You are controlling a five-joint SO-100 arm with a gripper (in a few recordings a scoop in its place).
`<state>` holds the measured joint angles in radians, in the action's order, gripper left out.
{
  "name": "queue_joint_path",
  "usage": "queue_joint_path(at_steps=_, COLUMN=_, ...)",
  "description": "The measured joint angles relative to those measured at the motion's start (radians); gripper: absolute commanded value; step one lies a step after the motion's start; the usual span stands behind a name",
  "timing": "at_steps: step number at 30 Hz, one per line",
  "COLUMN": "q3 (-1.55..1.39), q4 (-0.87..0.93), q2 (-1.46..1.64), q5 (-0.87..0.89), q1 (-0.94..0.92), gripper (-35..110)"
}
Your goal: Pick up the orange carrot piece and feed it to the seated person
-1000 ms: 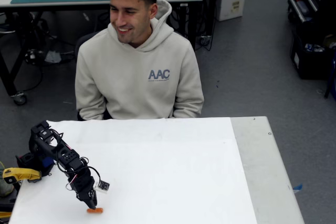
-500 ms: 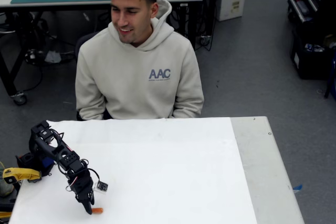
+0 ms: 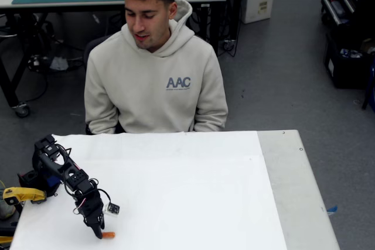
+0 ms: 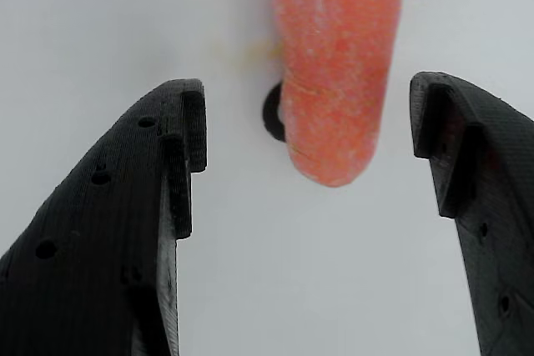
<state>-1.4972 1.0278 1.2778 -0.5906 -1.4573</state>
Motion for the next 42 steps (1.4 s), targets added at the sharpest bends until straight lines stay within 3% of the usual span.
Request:
queue_joint_path(at_steps=16, q3=-0.169, q4=-0.267, q2=0.008, q5=0.003, q1=0.000, gripper=16)
queue_joint_path(at_steps=26, q3=-0.175, q4=-0.275, q2=0.012, q5=0.003, q1=0.000, gripper=14)
queue_joint_path(at_steps=32, q3=-0.175, q4=-0.276, q2=0.012, q5=0.003, q1=-0.025, gripper=-4)
queue_joint_path(at_steps=42, q3=-0.181, q4=-0.272, q2=0.012, q5=0.003, q1=-0.034, gripper=-2)
